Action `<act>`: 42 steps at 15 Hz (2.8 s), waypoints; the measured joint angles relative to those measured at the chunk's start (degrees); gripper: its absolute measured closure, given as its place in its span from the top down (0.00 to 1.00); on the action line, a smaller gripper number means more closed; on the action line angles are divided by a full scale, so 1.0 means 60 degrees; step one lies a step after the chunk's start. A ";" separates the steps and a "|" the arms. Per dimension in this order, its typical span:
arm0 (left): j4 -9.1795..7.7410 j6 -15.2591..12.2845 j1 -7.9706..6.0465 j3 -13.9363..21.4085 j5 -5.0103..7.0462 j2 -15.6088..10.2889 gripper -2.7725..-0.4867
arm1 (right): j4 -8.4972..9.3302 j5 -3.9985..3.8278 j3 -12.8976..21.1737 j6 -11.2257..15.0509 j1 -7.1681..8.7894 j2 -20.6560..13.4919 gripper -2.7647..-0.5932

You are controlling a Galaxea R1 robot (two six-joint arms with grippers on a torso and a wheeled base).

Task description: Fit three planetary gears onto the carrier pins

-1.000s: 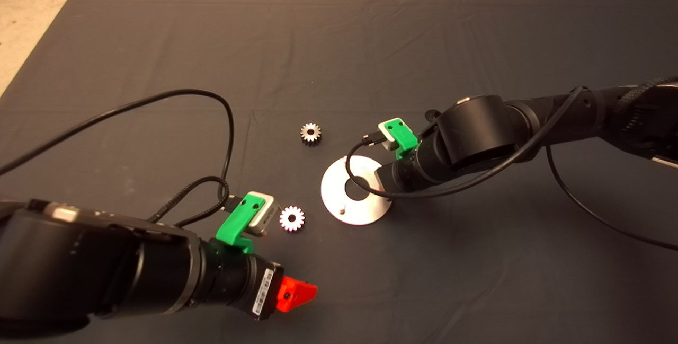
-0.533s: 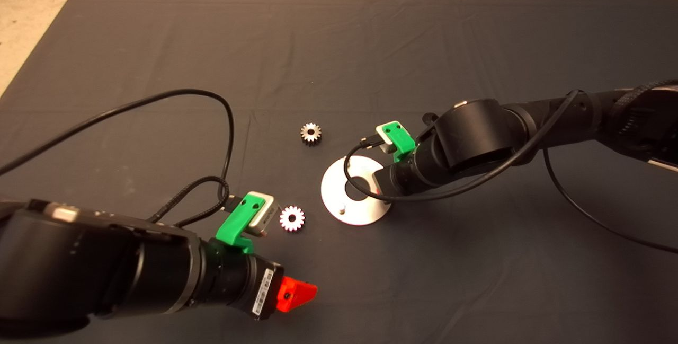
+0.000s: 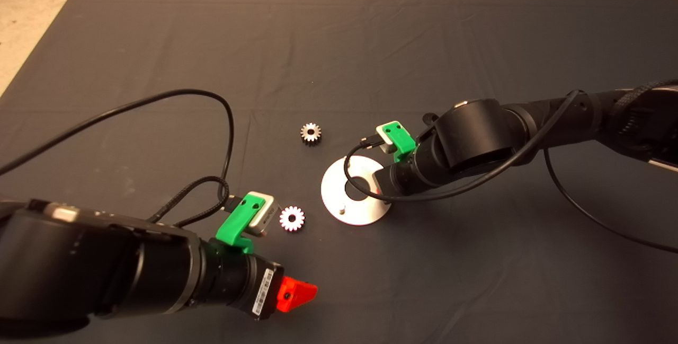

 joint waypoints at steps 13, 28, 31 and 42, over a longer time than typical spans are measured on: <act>0.0000 -0.0004 0.0000 0.0000 -0.0003 -0.0047 0.99 | 0.0065 0.0124 -0.0377 -0.0063 -0.0093 0.0012 0.17; 0.0000 -0.0004 -0.0001 0.0000 0.0001 -0.0043 0.99 | 0.0037 0.0087 -0.0537 -0.0061 -0.0101 0.0004 0.32; 0.0000 -0.0004 0.0000 0.0000 -0.0003 -0.0043 0.99 | 0.0033 0.0055 -0.0537 -0.0061 -0.0101 0.0004 0.39; 0.0000 -0.0004 0.0000 0.0000 -0.0003 -0.0018 0.99 | 0.0037 0.0051 -0.0021 -0.0027 -0.0097 0.0004 0.66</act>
